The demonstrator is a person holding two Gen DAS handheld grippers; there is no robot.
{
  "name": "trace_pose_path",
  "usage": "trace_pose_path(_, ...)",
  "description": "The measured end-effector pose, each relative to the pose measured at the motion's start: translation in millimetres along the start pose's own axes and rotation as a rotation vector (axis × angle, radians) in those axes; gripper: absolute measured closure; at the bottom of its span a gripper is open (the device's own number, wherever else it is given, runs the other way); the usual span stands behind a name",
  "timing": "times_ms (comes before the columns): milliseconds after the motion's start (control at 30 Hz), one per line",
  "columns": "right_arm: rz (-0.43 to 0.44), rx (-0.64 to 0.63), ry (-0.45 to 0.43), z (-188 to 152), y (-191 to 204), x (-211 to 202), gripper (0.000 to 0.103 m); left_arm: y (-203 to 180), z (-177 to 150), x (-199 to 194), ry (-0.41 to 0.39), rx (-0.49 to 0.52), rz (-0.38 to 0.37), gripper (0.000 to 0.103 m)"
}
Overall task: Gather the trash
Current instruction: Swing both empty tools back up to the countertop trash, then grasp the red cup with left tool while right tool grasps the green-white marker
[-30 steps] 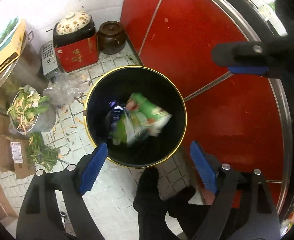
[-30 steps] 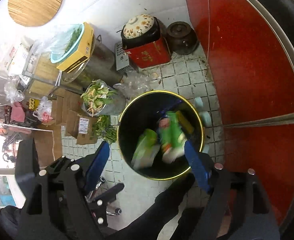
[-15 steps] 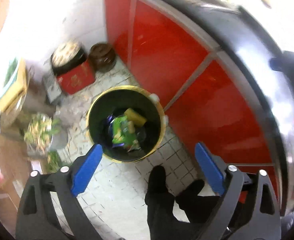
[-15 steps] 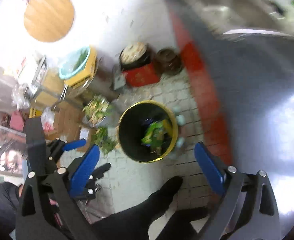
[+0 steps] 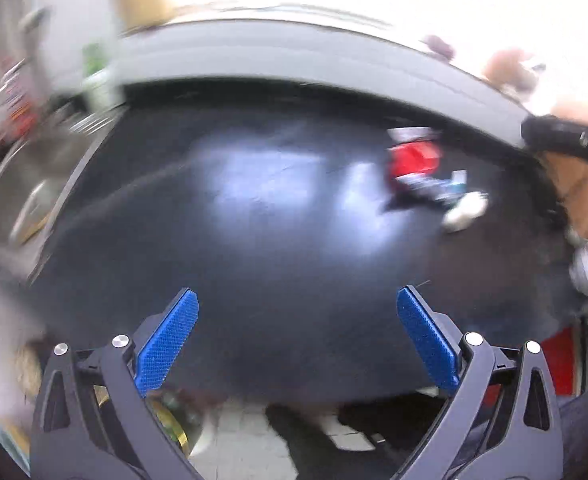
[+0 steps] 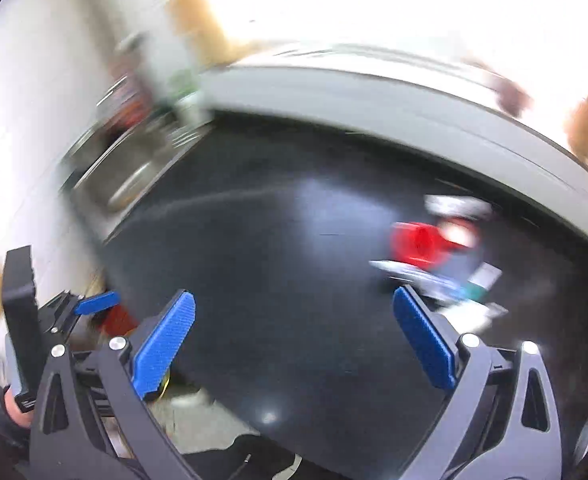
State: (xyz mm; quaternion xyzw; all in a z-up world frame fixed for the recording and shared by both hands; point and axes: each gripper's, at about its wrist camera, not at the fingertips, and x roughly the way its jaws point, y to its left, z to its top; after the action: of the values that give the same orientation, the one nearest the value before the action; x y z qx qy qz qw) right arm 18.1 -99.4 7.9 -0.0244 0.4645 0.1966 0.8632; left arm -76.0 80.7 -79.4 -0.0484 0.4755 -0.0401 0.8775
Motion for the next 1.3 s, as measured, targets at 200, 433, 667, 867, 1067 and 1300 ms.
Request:
trace_pose_path(200, -0.126, 0.201, -0.017, -24.0, -96.1, -26.2, 0.007, -76.7, 49.5, 33.0, 0.028, 0.128, -0.067, 0.006)
trace_pose_path(433, -0.155, 0.252, 0.007, -33.7, -123.0, -16.8, 0.007, -117.4, 72.8, 62.1, 0.064, 0.202, -0.076, 0.006)
trace_pose_path(667, -0.156, 0.246, 0.048, -18.5, -144.9, 17.2, 0.007, -129.2, 92.8, 98.7, 0.097, 0.221, -0.056, 0.006)
trace_pose_path(867, -0.153, 0.254, 0.125, 1.5, -178.1, 74.6, 0.007, -145.4, 118.4, 157.7, 0.102, 0.225, -0.083, 0.006)
trace_pose_path(1067, -0.178, 0.224, 0.275, 11.9, -202.8, 160.9, 0.007, -154.6, 132.5, 226.1, 0.154, 0.251, -0.073, 0.006)
trace_pose_path(1300, -0.182, 0.237, 0.422, -0.6, -223.3, 226.6, 0.023, -156.1, 138.9, 267.8, 0.204, 0.284, -0.070, 0.007)
